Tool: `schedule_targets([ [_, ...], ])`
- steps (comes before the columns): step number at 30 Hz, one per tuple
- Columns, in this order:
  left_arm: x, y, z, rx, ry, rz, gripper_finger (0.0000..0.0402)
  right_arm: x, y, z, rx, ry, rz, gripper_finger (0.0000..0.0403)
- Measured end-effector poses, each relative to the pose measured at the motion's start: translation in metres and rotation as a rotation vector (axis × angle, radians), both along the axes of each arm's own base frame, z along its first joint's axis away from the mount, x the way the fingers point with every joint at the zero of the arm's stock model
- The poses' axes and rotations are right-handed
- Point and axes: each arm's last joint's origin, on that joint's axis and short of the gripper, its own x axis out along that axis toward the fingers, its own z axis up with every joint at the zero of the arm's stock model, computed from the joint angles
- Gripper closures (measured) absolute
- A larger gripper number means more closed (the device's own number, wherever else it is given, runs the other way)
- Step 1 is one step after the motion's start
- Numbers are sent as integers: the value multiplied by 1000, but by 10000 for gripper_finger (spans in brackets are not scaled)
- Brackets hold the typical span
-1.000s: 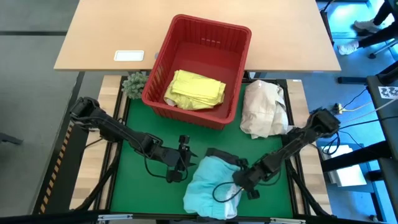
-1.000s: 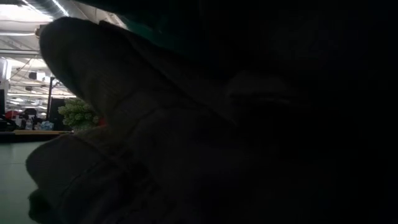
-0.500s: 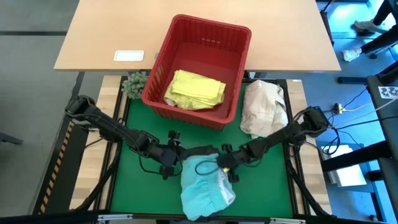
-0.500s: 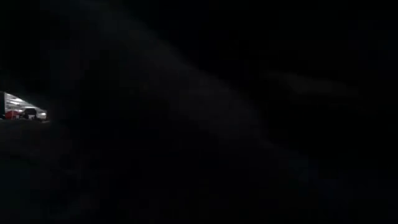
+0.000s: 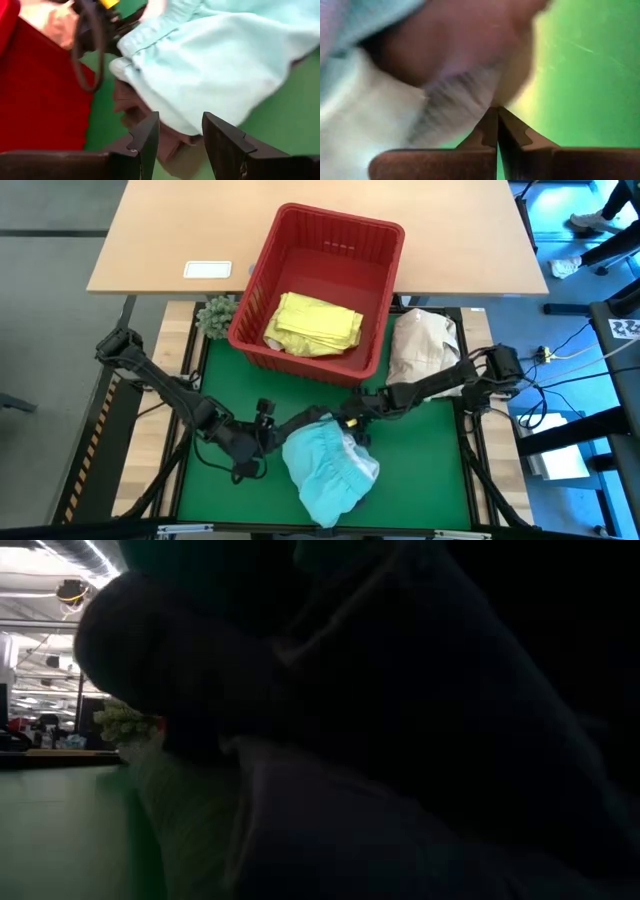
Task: Fold Laundry from Bin
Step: Put the blue short into the red bin
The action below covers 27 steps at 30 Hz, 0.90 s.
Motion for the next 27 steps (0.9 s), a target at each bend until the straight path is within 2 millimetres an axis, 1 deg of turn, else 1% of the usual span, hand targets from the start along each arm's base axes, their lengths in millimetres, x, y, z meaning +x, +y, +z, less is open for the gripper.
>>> schedule_targets([
  [3, -3, -5, 0, -1, 0, -22, 257, -2, -2, 13, -22, 89, -10, 402],
  [5, -4, -7, 0, 8, -6, -20, 257, -6, 1, 27, -55, 136, -21, 402],
  [7, -5, -7, 1, 37, -27, 2, 257, -15, 6, 42, -98, 183, -40, 402],
  [9, -6, -5, 0, 83, -33, 31, 257, -26, 14, 56, -129, 191, -56, 402],
  [11, -6, 2, -5, 124, -1, 56, 258, -38, 23, 72, -128, 165, -70, 402],
  [14, -1, 23, -21, 112, 49, 109, 270, -56, 42, 90, -91, 105, -60, 402],
  [17, 1, 42, -34, 45, 46, 137, 291, -70, 73, 103, -39, -11, 30, 402],
  [20, -2, 64, -48, 6, 28, 197, 313, -79, 108, 107, 41, -114, 165, 402],
  [22, -3, 79, -59, -30, 8, 241, 325, -83, 129, 105, 78, -154, 233, 402],
  [25, -3, 91, -74, -137, -7, 257, 337, -86, 150, 94, 98, -160, 281, 402],
  [27, -2, 96, -83, -191, -16, 259, 344, -84, 160, 84, 108, -151, 284, 402],
])
